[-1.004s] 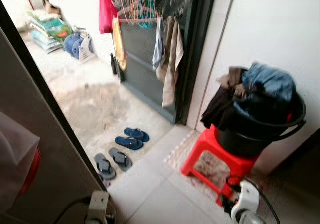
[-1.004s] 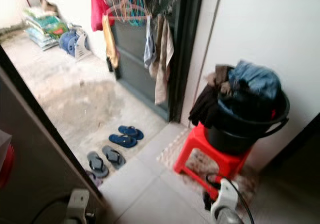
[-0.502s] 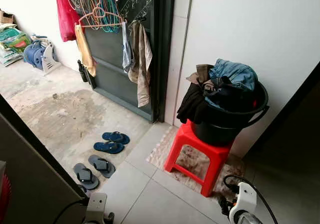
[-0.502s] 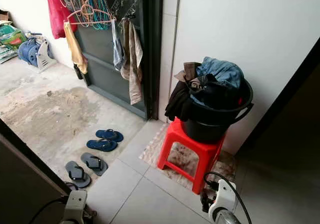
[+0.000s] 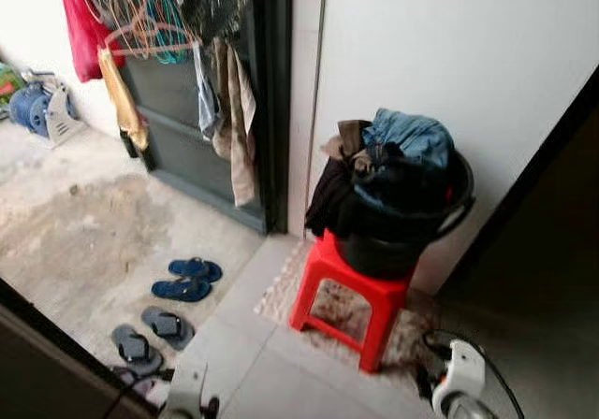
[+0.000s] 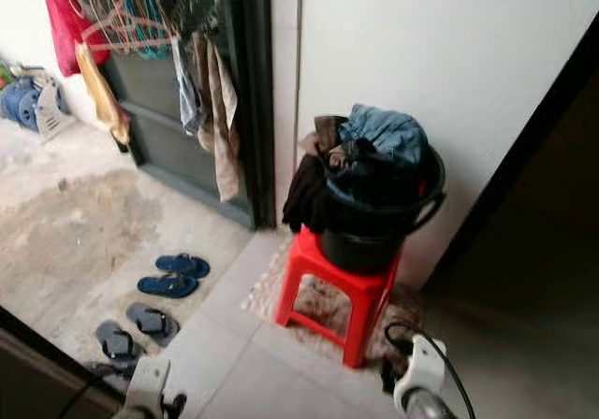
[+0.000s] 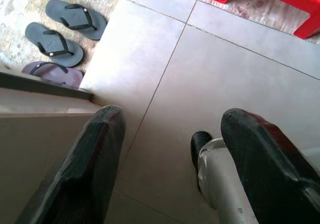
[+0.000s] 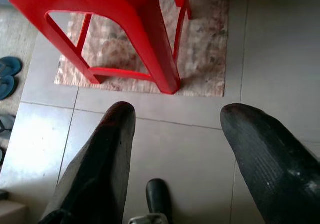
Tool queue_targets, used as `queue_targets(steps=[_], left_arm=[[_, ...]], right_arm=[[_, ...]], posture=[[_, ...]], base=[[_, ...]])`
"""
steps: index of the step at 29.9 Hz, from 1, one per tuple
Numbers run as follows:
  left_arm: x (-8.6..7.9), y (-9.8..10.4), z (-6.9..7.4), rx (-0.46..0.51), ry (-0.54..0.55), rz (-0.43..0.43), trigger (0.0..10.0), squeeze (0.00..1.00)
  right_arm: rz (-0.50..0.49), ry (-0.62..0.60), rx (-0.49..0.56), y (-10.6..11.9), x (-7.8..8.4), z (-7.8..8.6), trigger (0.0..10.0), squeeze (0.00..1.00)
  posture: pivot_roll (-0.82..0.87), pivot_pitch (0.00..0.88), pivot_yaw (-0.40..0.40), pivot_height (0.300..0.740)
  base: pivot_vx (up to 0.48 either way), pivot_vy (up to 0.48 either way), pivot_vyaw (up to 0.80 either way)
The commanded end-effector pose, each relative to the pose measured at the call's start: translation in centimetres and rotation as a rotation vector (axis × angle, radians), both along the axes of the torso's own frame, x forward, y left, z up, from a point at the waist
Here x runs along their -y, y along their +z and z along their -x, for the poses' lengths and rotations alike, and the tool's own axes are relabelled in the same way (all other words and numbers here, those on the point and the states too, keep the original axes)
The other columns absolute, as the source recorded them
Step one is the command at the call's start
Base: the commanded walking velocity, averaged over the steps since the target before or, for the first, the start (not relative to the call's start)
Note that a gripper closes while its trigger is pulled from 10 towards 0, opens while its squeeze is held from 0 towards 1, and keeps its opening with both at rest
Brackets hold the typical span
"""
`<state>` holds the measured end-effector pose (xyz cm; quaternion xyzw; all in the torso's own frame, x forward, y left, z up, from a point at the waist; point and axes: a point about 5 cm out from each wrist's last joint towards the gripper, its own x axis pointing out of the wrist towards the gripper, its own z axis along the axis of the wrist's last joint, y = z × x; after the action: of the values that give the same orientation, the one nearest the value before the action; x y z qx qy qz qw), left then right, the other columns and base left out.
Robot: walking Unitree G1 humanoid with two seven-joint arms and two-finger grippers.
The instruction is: Clothes washing
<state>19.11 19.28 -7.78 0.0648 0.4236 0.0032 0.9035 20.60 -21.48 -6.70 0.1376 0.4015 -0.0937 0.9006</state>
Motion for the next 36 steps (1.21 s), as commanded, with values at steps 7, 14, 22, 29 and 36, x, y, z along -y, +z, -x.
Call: queue_targets(steps=[7,14,22,29,36], left_arm=[[-0.41,-0.21,0.45,-0.023,0.013,-0.006,10.0,0.0],[-0.41,-0.18,0.39,-0.022,0.018,-0.003,10.0,0.0],[-0.4,-0.15,0.32,-0.02,0.023,-0.001,10.0,0.0],[-0.42,-0.07,0.22,-0.005,0.044,0.01,10.0,0.0],[-0.4,-0.09,0.22,-0.012,0.045,0.019,10.0,0.0]], right_arm=[[-0.006,-0.003,-0.013,-0.18,-0.12,0.26,10.0,0.0],[-0.005,-0.005,-0.012,-0.13,-0.09,0.17,10.0,0.0],[-0.007,-0.013,-0.008,-0.08,-0.06,0.08,10.0,0.0],[-0.01,-0.031,-0.002,-0.04,-0.07,0.01,10.0,0.0],[-0.012,-0.045,0.001,-0.02,-0.08,-0.05,10.0,0.0]], posture=[[0.03,0.0,-0.01,0.74],[0.03,0.0,-0.012,0.74],[0.03,0.0,-0.013,0.74],[0.03,0.0,-0.012,0.74],[0.03,0.004,-0.009,0.74]], base=[[0.0,0.0,-0.54],[0.0,0.0,-0.54],[0.0,0.0,-0.25],[0.0,0.0,0.0],[0.0,0.0,0.0]])
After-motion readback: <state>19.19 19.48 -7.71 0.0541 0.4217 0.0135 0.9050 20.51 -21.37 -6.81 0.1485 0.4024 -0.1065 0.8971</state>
